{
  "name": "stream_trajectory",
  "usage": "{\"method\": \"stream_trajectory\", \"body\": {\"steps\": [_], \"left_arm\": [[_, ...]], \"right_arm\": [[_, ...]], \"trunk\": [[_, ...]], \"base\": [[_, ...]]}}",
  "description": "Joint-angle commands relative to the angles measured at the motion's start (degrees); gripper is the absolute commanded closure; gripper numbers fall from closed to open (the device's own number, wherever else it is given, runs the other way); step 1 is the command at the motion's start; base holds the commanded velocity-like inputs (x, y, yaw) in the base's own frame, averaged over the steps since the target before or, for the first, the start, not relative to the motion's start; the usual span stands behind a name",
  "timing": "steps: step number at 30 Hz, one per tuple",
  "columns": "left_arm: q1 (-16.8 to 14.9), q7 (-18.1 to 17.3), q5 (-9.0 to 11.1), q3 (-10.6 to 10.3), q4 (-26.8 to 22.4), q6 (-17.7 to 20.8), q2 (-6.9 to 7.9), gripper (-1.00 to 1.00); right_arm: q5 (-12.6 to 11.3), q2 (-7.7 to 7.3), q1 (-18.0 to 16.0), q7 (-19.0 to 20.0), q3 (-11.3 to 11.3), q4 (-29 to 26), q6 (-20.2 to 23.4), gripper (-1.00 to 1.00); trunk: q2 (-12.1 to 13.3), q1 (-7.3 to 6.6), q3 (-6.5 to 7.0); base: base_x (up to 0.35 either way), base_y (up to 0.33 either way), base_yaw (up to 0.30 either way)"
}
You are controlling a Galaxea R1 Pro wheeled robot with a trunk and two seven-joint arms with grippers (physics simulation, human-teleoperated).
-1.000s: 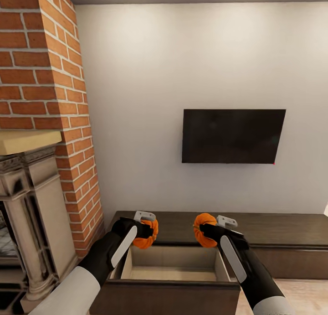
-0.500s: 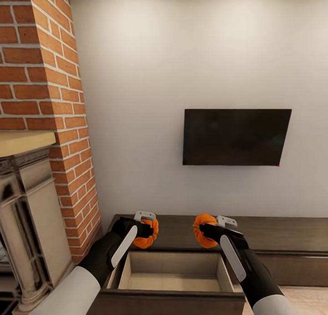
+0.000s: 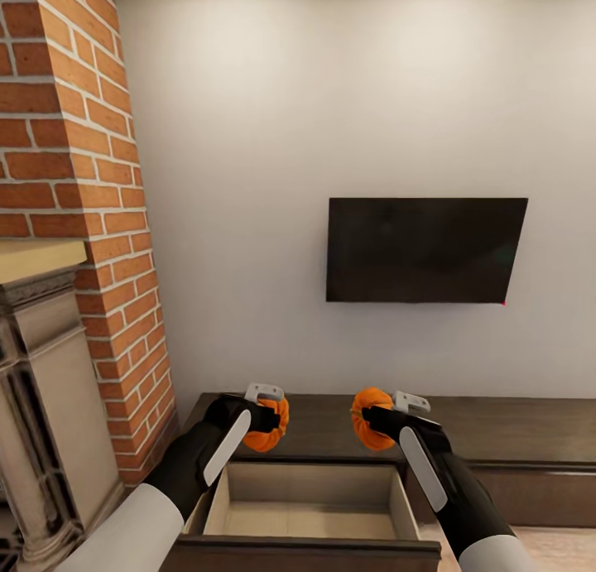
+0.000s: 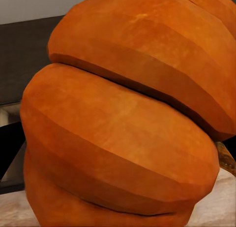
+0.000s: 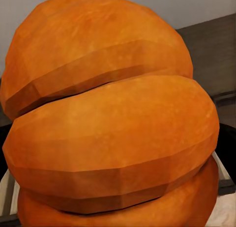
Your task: Place each of the two pumpkins and all three candles from the living room inside a cabinet in the living room (use any cabinet), then make sure every cabinet is closed, and position the cauldron so it is next to a table in the living room.
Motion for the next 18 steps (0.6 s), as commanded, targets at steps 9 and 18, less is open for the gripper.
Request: {"method": "stream_trajectory", "body": {"steps": [9,18], "left_arm": [[-0.05,0.77,0.45,-0.11,-0.46,0.03,0.04,1.0],[-0.04,0.83,0.5,-0.11,-0.51,-0.18,0.01,1.0]], "right_arm": [[-0.7,-0.03,-0.04,-0.23,0.14,-0.07,0.09,1.0],[-0.7,-0.03,-0.06,-0.13,0.14,-0.07,0.16,1.0]], "trunk": [[-0.06,0.02,-0.09],[-0.06,0.02,-0.09]], "base": [[0.139,-0.006,0.0],[0.011,0.0,0.0]]}}
